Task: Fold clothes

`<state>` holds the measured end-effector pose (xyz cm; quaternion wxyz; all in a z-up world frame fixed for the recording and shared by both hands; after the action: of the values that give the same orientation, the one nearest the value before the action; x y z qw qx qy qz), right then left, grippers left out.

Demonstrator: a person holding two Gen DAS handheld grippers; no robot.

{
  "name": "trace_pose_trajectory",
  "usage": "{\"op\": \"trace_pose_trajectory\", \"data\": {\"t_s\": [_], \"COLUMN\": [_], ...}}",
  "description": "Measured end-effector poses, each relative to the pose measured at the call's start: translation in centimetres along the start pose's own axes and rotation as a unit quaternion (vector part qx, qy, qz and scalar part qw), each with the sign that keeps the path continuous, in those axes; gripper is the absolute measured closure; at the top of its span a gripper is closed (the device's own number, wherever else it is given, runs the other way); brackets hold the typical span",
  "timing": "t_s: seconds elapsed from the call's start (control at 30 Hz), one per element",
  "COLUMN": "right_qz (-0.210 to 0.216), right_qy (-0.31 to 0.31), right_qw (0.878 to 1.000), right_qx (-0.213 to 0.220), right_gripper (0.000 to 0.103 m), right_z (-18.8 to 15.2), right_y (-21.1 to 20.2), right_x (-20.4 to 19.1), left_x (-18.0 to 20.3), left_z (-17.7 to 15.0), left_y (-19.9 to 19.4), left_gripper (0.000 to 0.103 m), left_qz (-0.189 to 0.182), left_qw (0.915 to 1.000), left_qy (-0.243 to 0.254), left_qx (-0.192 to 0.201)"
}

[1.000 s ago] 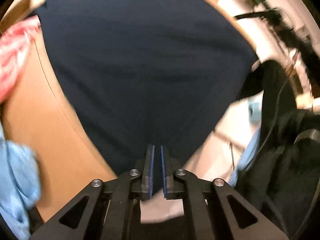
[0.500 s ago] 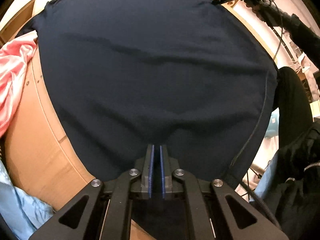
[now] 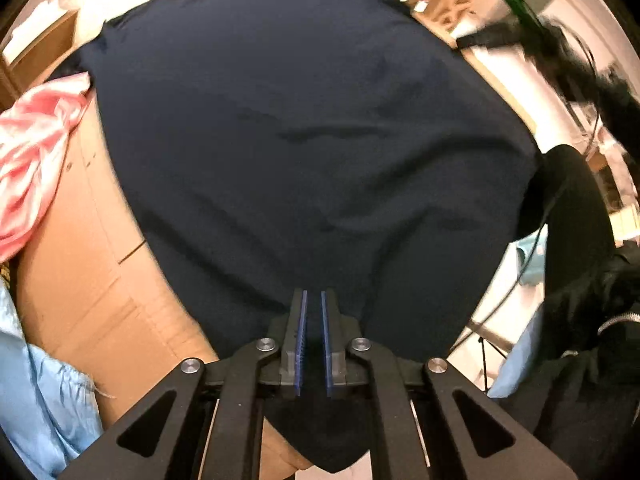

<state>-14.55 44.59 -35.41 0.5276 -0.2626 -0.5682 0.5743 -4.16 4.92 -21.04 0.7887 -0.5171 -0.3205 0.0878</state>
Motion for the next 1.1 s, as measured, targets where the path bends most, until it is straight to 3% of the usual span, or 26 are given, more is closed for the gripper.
{"op": "trace_pose_trajectory", "data": {"t_s": [0.17, 0.23, 0.3, 0.43, 0.5, 0.6, 0.7, 0.77, 0.9, 1.0, 1.1], "right_qz": [0.016, 0.015, 0.015, 0.001, -0.025, 0.03, 0.046, 0.04, 0.052, 0.084, 0.093], "right_qy": [0.012, 0.023, 0.033, 0.006, 0.004, 0.037, -0.013, -0.063, -0.1, -0.066, -0.043], "right_qw": [0.999, 0.998, 0.996, 0.994, 0.995, 0.998, 0.999, 0.997, 0.992, 0.993, 0.995], "right_qx": [-0.047, -0.062, -0.077, -0.111, -0.097, -0.042, -0.006, -0.009, -0.05, -0.045, 0.015], "right_gripper": [0.047, 0.047, 0.046, 0.046, 0.046, 0.046, 0.046, 0.046, 0.046, 0.046, 0.046], "right_z": [-6.1, -7.7, -9.4, -9.8, -8.4, -4.4, -0.6, 1.0, 1.8, 7.0, 16.1], "right_y": [0.6, 1.0, 1.5, 1.5, 0.9, -0.7, -0.8, 0.2, 0.9, 0.0, -1.0], "right_x": [-0.6, -0.3, 0.0, 0.4, 0.9, -0.4, -4.2, -6.8, -9.5, -8.5, -8.6], "left_x": [0.8, 1.2, 1.6, 2.4, 2.6, 1.6, 0.1, -0.3, -1.8, -3.8, -8.5], "left_z": [-1.3, -1.9, -2.5, -2.7, -2.6, -1.9, -1.4, -1.7, -2.9, -1.4, 3.1], "left_y": [1.8, 2.6, 2.2, 2.0, 1.3, -0.7, -1.8, -1.7, -2.0, -3.9, -6.5], "left_gripper": [0.098, 0.095, 0.085, 0.087, 0.093, 0.092, 0.092, 0.092, 0.092, 0.092, 0.092], "left_qz": [-0.005, -0.007, -0.013, -0.006, -0.008, -0.011, 0.003, 0.002, 0.005, -0.002, 0.031], "left_qw": [0.9986, 0.9981, 0.9986, 0.9977, 0.9984, 0.9999, 0.9984, 0.9968, 0.9957, 0.9941, 0.9923], "left_qy": [0.031, 0.036, 0.035, 0.029, 0.02, -0.01, -0.051, -0.075, -0.091, -0.101, -0.089], "left_qx": [-0.043, -0.05, -0.037, -0.06, -0.052, -0.008, 0.024, 0.027, 0.018, 0.041, 0.08]}}
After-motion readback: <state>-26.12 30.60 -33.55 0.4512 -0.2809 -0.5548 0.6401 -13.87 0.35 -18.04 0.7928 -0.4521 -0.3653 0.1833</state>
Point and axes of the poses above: each gripper's, at about its wrist camera, not at the fingertips, and y roughly the way its jaws point, x to its right, z to its top, the point moved 6 cm from there along y, roughly the way its jaws point, and after that the axes turned 13 degrees about -z, right-handed, at the moved point
